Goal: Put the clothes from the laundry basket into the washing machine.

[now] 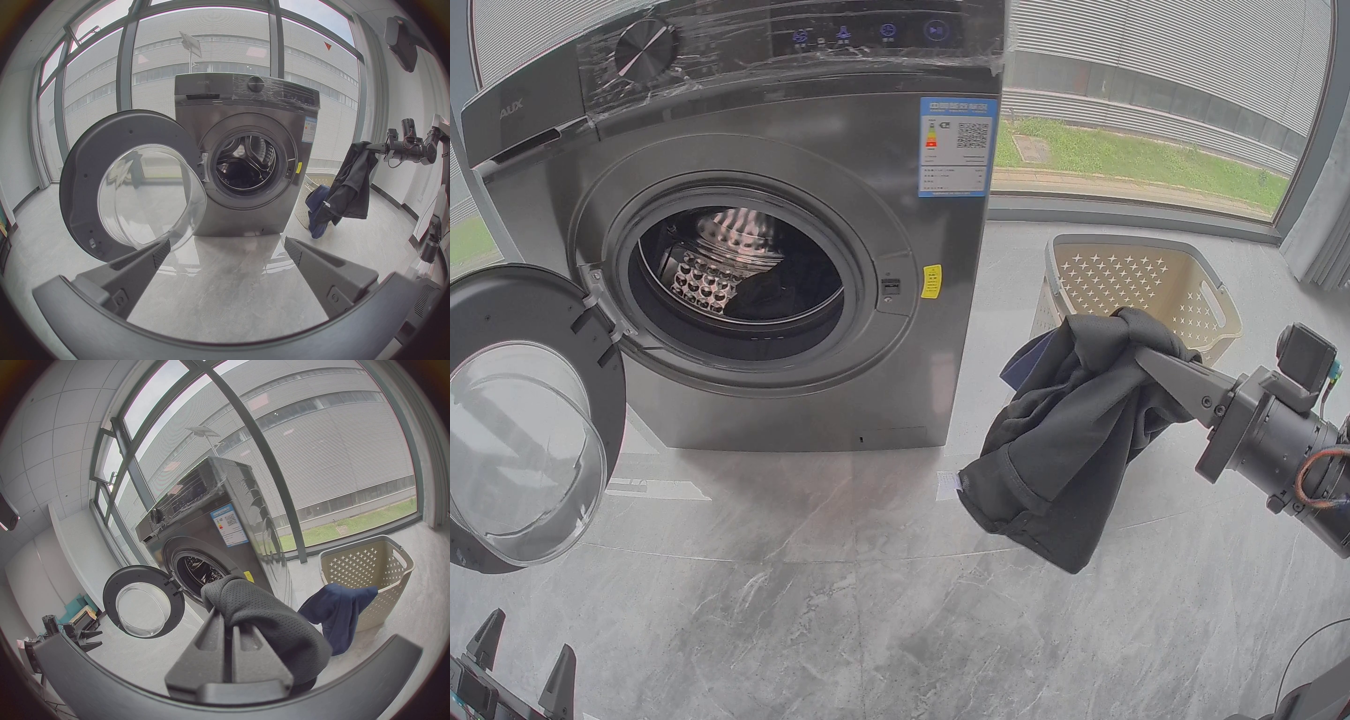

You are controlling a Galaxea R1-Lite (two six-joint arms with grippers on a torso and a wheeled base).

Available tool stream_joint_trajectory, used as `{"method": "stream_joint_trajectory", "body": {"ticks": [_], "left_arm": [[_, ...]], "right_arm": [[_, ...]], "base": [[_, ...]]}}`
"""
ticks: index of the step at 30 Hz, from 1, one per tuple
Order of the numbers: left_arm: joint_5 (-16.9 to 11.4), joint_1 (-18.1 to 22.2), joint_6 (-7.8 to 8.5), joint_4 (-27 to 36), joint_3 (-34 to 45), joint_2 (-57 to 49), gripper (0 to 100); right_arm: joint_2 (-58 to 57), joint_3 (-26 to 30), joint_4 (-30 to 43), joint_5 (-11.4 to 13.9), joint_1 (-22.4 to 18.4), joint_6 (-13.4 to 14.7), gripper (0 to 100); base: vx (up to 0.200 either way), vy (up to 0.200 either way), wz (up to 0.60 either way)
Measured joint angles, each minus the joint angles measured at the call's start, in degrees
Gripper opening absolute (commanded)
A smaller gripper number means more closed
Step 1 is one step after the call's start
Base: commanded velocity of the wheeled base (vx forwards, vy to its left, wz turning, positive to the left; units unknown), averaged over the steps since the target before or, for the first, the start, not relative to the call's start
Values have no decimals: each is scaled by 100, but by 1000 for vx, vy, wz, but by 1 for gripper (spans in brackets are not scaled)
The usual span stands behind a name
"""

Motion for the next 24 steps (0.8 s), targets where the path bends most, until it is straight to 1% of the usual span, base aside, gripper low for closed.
{"method": "stream_joint_trajectory", "body": {"ticks": [10,24], "left_arm": [[2,0,0,5,0,2,100],[0,2,0,0,0,2,100]], "right_arm": [[1,0,5,-9,-17,0,0],[11,16,68,-27,-15,5,0]], "base": [[0,200,0],[0,0,0]]}}
